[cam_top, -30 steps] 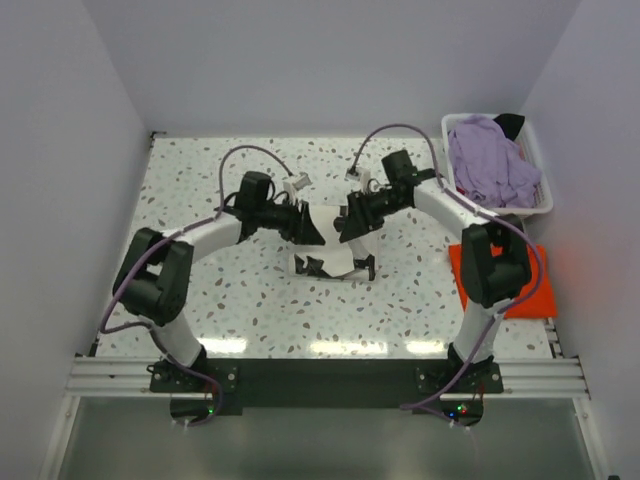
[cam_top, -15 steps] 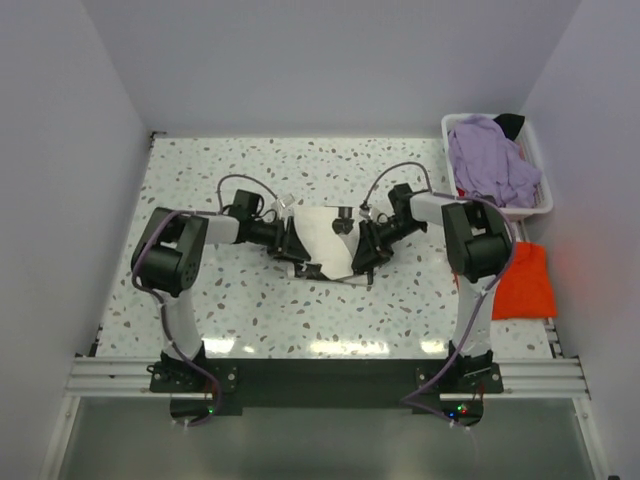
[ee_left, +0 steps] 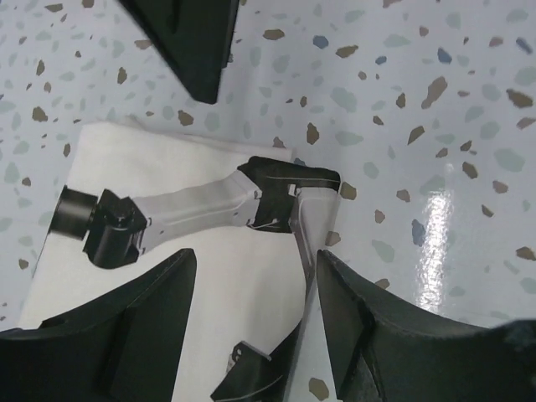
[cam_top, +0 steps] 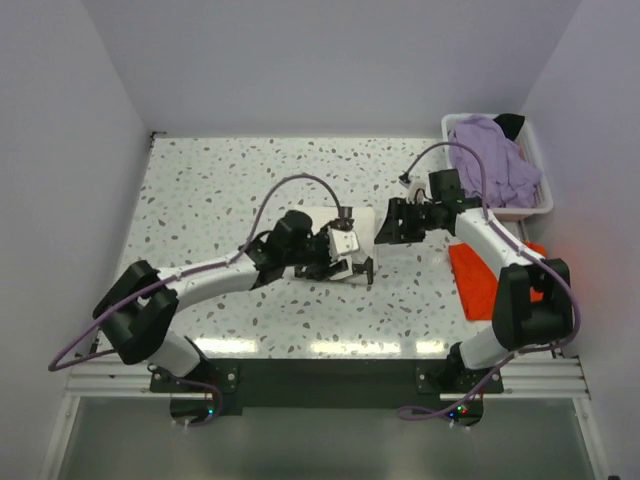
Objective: Fold and stack the t-shirts
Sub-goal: Neatly place the folded tshirt to the corner
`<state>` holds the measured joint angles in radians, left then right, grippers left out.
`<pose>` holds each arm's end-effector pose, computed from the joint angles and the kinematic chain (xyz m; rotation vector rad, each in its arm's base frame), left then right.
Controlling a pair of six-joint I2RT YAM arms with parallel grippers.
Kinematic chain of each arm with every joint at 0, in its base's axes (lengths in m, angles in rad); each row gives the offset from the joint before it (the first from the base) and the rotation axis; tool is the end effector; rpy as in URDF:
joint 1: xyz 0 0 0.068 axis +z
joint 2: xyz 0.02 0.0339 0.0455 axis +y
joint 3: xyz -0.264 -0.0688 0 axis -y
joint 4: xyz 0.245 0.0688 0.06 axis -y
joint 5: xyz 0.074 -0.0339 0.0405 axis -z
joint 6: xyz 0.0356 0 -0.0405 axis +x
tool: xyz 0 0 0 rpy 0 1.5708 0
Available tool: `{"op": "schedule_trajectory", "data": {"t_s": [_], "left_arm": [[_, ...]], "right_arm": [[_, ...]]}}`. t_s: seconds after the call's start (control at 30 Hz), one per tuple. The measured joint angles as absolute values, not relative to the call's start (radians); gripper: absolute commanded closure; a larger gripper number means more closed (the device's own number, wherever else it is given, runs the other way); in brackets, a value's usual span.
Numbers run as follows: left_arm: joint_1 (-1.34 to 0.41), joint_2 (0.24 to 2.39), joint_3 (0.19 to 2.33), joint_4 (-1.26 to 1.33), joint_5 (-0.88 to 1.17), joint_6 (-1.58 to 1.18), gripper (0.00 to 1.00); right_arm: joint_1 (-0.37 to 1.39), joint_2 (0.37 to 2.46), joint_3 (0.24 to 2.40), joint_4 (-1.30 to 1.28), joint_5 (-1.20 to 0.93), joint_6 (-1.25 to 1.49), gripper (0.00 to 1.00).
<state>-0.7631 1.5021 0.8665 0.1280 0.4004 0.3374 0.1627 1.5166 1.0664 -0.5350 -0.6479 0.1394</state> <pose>0.2274 -0.2367 0.2278 1.3051 1.6506 -0.6740 0.3014 0.0713 0.2392 -0.2826 2.5010 0.9449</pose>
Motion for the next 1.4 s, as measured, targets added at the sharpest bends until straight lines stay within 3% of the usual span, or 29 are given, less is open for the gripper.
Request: {"op": "schedule_trajectory", "data": {"t_s": [0.23, 0.53, 0.63, 0.77, 0.87, 1.2, 1.4], "left_arm": [[-0.936, 1.634, 0.761, 0.318, 0.227, 0.628, 0.36], [-1.022, 1.801, 0.761, 0.473, 0.182, 0.727, 0.42], [-1.022, 1.837, 0.779, 0.514, 0.174, 0.744, 0.55], [-1.021, 1.888, 0.813, 0.537, 0.170, 0.741, 0.85], [-1.009, 1.890, 0.817, 0.538, 0.204, 0.713, 1.00], [-0.938, 1.747, 0.817, 0.537, 0.355, 0.538, 1.00], [-0.931, 1.729, 0.824, 0.530, 0.419, 0.490, 1.00]], "right_arm": [[0.146, 1.578, 0.994, -0.453, -0.540, 0.284, 0.36], [0.136, 1.586, 0.928, -0.356, -0.514, 0.417, 0.28], [0.136, 1.600, 0.918, -0.337, -0.514, 0.443, 0.25], [0.136, 1.658, 0.913, -0.306, -0.513, 0.476, 0.20], [0.135, 1.694, 0.907, -0.297, -0.516, 0.501, 0.19], [0.134, 1.717, 0.868, -0.129, -0.568, 0.668, 0.17], [0.145, 1.782, 0.851, 0.046, -0.622, 0.818, 0.28]]}}
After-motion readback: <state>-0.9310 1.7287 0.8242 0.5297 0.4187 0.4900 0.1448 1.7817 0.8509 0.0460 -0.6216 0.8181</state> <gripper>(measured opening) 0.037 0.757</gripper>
